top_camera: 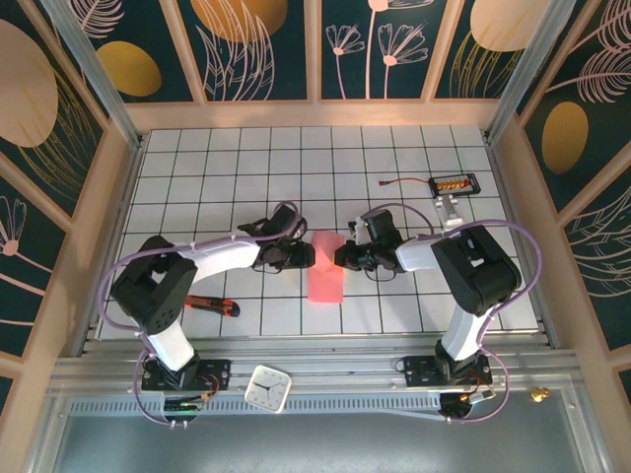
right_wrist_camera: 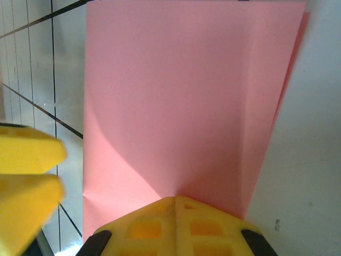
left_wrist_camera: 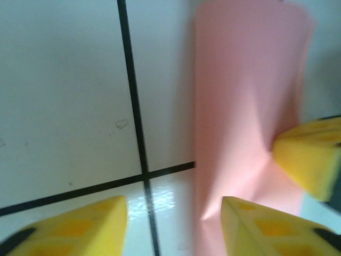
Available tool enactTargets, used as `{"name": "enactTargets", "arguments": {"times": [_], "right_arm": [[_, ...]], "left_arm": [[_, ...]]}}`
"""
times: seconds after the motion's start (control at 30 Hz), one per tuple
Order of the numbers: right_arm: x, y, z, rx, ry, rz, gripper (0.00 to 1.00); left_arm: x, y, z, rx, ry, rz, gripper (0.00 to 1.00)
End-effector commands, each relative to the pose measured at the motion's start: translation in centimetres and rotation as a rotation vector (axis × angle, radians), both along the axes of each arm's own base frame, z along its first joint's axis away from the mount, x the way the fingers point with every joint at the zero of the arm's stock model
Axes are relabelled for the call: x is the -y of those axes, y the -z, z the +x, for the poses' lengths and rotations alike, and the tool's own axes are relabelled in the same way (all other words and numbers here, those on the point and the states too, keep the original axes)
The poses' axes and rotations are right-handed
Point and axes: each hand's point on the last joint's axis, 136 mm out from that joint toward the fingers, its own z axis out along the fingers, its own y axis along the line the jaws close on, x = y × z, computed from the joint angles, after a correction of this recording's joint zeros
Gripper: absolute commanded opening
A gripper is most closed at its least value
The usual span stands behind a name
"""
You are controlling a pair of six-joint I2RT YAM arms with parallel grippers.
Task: Fold a paper plane with a square sheet of paper (pick it up from the middle)
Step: Hold the square sheet of paper at the center of the table, then first fold the square sheet of paper in half at the center of the table.
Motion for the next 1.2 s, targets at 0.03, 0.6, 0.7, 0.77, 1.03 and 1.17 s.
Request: {"name": "enactTargets", "arguments": {"times": [0.03,0.6,0.7,0.77,1.03,1.17], "right_arm": [[3.9,6.1,-3.0,-0.154,0.064,-0.207,0.00],[4.5,6.5,-2.9,-0.165,0.072,-0.216,0.00],[4.5,6.6,-3.0,-0.169,0.073,-0.220,0.00],[4.6,6.6,-3.0,-0.169,0.072,-0.223,0.00],[4.7,6.6,-3.0,-0.170,0.075,-0.229,0.00],[4.8,6.7,-3.1,-0.171,0.073,-0.232,0.00]], "left_arm": [[2.9,-2.7,-0.4,-0.001,0.021,-0.201,0.26],[-0.3,5.5,-2.8,-0.137,0.022,-0.003,0.06],[-1.3,6.1,-2.9,-0.133,0.012,0.040,0.06],[-1.8,6.2,-2.9,-0.130,0.013,0.060,0.06],[1.2,0.2,-1.0,-0.004,0.047,-0.116,0.12],[3.3,-1.2,-1.9,-0.041,0.070,-0.267,0.13]]}}
